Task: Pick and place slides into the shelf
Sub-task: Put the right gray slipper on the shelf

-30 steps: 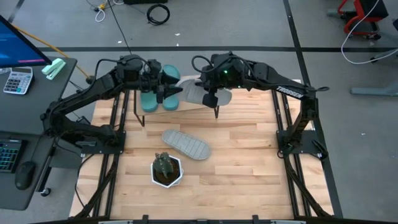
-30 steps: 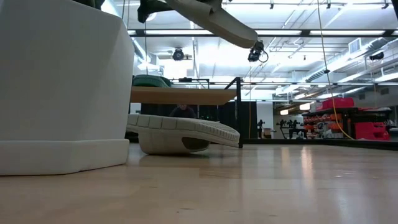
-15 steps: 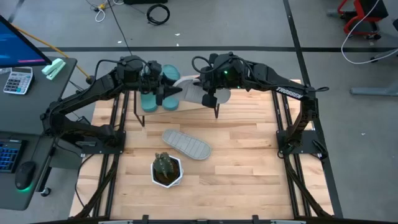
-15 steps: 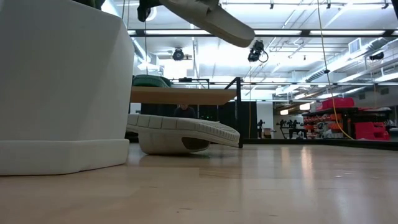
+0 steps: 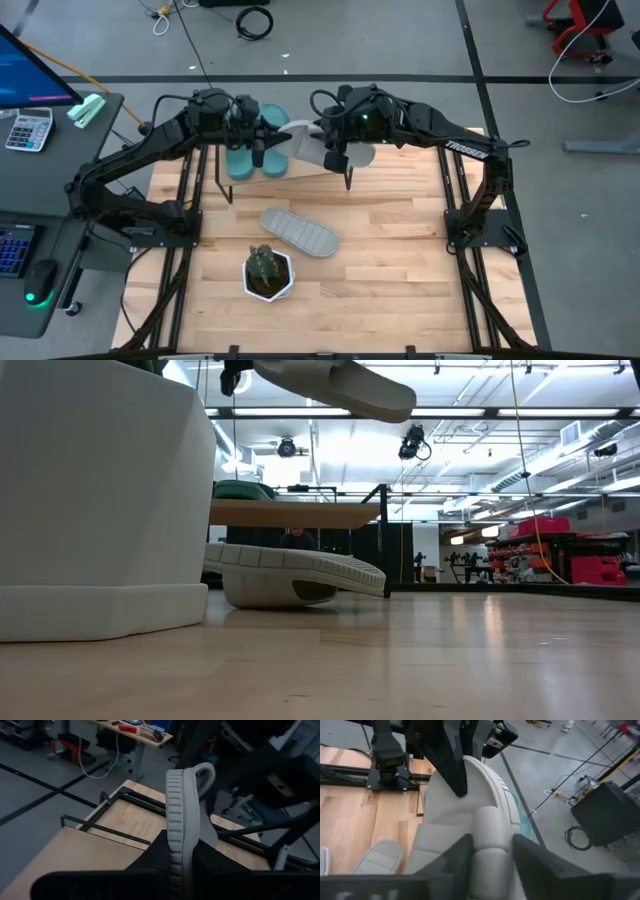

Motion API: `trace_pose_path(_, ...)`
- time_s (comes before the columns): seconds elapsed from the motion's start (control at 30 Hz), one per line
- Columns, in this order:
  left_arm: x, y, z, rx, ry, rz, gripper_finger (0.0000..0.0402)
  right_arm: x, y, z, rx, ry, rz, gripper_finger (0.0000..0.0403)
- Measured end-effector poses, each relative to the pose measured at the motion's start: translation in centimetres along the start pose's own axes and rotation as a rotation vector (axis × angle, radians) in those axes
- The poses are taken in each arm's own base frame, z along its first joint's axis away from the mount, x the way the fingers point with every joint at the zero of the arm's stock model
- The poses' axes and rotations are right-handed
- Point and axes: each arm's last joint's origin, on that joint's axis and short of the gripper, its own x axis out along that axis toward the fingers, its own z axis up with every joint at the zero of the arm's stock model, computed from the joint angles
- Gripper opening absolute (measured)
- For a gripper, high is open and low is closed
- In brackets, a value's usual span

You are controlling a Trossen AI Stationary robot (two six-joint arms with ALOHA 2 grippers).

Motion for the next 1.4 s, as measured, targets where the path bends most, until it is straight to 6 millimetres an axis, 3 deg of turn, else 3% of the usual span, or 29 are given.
trace_pose_path(0.17,-0.1,0.1,0.0,0.019,-0.01,0.051,0.0038,-0.3,-0.3,0.1,-0.006,0.012,-0.091,0.0227)
trace_pose_path(0.33,-1.0,0.2,0.2,0.039,-0.029,0.122,0.0038,-1.9,-1.2,0.2,0.008,0.031,-0.256,0.0265)
trace_pose_path(0.63,-5.5,-0.7,1.9,0.083,-0.237,0.32,0.0038,-6.3,-3.9,-0.1,0.315,-0.021,-0.414,0.0252)
trace_pose_path(0.87,-9.2,-1.6,2.6,0.092,-0.391,0.403,0.0038,-7.6,-5.7,-1.3,0.469,-0.045,-0.394,0.0235)
trace_pose_path(1.0,-9.4,-1.4,1.0,0.022,-0.489,0.362,0.0038,-6.9,-5.6,-2.8,0.513,-0.061,-0.376,0.0228)
trace_pose_path(1.17,-8.9,-0.8,-2.9,-0.058,-0.656,0.278,0.0038,-7.1,-4.6,-5.1,0.626,-0.187,-0.3,0.0221)
trace_pose_path(1.3,-9.2,-0.5,-5.4,-0.101,-0.839,0.202,0.0038,-7.1,-3.7,-7.4,0.765,-0.358,-0.208,0.0219)
trace_pose_path(1.4,-8.6,-0.2,-6.9,-0.163,-0.917,0.171,0.0038,-6.6,-3.0,-8.8,0.885,-0.58,-0.086,0.0219)
